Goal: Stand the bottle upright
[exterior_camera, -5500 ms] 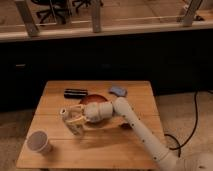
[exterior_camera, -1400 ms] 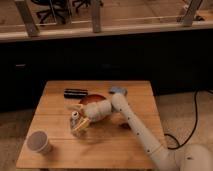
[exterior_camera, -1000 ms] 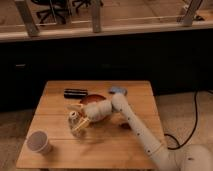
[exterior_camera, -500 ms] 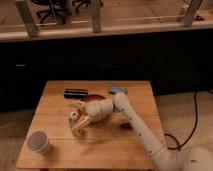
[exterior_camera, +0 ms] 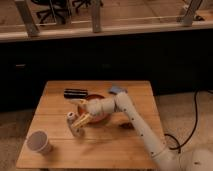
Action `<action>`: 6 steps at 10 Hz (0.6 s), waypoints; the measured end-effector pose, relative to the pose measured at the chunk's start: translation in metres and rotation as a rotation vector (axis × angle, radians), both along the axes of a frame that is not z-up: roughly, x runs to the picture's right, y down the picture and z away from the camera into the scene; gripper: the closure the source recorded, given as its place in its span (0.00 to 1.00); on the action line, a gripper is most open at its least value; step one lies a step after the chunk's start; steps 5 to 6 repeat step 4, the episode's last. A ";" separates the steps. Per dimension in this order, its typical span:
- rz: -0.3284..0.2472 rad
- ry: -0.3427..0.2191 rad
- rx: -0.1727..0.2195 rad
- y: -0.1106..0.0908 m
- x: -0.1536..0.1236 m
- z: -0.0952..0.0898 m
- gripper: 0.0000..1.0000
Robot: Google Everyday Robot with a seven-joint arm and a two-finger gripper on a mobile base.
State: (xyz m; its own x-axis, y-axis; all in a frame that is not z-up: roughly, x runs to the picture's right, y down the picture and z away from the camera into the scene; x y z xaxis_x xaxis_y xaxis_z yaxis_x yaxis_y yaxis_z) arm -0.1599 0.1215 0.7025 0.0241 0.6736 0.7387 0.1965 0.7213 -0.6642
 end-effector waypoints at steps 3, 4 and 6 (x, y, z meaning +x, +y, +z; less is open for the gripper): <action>0.013 0.005 -0.002 -0.002 0.001 0.000 0.20; 0.016 0.006 -0.002 -0.003 0.002 0.000 0.20; 0.016 0.006 -0.002 -0.003 0.002 0.000 0.20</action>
